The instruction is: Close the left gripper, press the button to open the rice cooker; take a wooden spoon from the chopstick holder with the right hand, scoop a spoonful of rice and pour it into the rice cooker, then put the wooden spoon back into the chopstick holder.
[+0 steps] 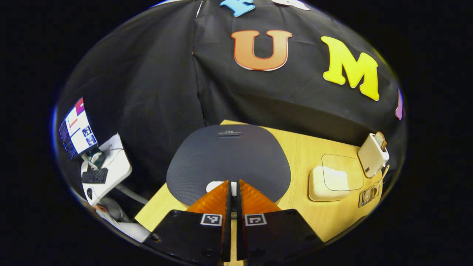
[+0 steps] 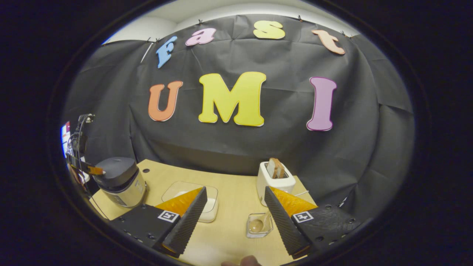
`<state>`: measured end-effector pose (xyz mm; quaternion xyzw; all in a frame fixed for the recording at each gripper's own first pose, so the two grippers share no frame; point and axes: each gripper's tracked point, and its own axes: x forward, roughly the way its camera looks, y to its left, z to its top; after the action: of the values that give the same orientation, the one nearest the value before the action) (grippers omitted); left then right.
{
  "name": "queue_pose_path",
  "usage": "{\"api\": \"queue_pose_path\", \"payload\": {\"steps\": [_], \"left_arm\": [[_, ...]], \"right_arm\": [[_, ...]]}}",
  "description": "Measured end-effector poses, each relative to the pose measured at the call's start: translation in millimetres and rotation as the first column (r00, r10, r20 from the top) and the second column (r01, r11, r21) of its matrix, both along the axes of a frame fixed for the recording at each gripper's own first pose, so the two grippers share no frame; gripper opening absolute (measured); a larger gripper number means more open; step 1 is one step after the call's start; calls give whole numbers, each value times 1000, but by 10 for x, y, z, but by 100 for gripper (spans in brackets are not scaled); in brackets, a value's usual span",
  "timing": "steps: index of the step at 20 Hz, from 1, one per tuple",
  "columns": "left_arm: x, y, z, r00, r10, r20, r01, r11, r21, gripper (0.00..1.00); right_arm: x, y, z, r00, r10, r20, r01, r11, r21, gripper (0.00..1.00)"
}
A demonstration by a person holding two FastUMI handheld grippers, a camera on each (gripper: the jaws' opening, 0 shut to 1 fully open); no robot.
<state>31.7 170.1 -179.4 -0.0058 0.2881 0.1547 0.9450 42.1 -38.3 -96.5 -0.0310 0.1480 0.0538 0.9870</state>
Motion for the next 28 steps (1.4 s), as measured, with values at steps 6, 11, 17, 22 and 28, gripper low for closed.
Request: {"api": "queue_pose_path", "payload": {"steps": [6, 11, 17, 22, 28], "left_arm": [[93, 147, 747, 979, 26, 200, -53, 990, 128, 81], [-19, 26, 711, 977, 42, 209, -51, 998, 40, 99], [-98, -286, 877, 960, -35, 278, 22, 998, 51, 98], [-78, -652, 961, 946, -106, 307, 94, 994, 52, 98], [-32, -1031, 996, 934, -166, 315, 162, 986, 38, 98]], "right_arm": [[-14, -102, 55, 1000, -14, 21, 14, 1000, 17, 94], [-2, -198, 32, 999, -31, 21, 30, 999, 44, 97], [5, -462, -124, 996, -83, -21, 84, 995, 54, 95], [13, -642, -292, 993, -101, -65, 105, 993, 51, 95], [178, -815, -600, 984, -97, -146, 108, 992, 71, 95]]}}
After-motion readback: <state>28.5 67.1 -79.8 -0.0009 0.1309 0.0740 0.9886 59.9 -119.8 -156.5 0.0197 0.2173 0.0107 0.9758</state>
